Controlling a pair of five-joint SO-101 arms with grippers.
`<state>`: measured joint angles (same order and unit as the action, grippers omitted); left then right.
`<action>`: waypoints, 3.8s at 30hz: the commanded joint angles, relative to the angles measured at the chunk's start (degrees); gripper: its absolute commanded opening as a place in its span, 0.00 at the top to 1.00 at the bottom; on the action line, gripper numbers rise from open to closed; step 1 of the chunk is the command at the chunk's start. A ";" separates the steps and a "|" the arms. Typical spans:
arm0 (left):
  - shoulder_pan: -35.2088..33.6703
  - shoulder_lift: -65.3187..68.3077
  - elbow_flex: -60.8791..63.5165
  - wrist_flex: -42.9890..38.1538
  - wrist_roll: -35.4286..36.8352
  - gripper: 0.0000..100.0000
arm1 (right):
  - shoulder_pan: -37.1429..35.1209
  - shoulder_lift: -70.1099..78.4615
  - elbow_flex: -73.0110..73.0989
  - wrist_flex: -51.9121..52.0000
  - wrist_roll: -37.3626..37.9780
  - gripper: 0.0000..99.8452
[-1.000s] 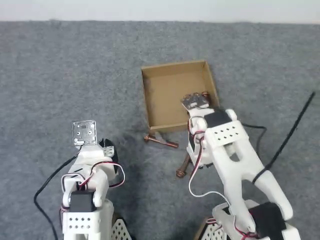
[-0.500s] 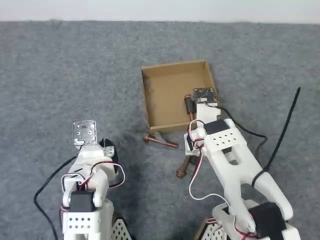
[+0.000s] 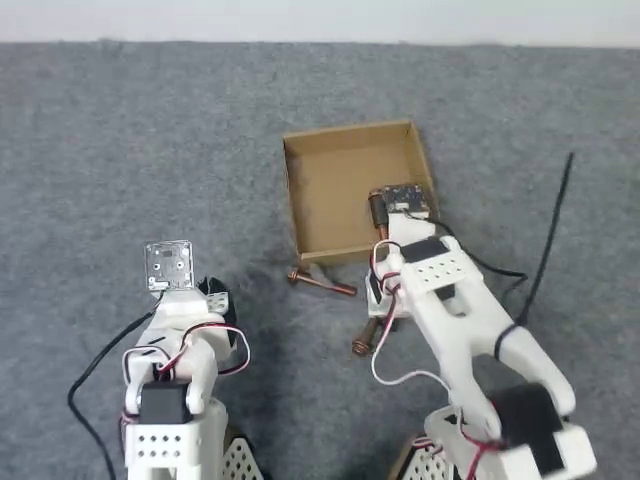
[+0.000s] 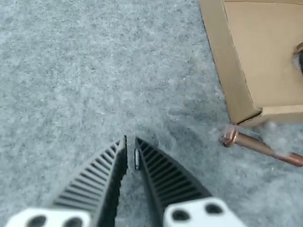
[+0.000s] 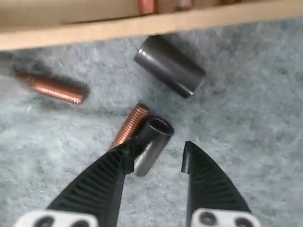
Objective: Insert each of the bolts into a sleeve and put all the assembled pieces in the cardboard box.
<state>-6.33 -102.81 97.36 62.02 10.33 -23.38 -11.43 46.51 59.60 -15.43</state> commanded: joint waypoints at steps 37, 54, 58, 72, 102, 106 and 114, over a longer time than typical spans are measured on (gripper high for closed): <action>0.00 -1.05 -0.84 -0.09 -0.44 0.98 | 27.65 -8.04 2.46 6.29 13.89 0.99; 6.86 -0.26 -19.47 11.43 -3.87 0.98 | 37.58 -8.13 7.12 -0.57 18.29 0.99; 8.09 8.79 -26.15 11.25 -3.96 0.98 | 37.58 -8.13 7.12 -0.57 18.29 0.99; 27.25 56.97 -51.21 11.25 0.79 0.97 | 37.67 -8.04 7.12 -0.66 18.29 0.99; 45.89 102.51 -59.38 -16.44 11.34 0.78 | 37.58 -8.04 7.47 -2.24 18.20 0.99; 45.89 105.49 -61.85 -16.44 11.16 0.78 | 37.58 -8.04 7.47 -2.15 18.20 0.99; 45.80 110.51 -66.51 -13.63 11.08 0.88 | 37.58 -8.04 7.47 -2.15 18.29 0.99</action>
<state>39.30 7.96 34.86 46.99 20.70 13.45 -16.09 54.24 57.67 2.07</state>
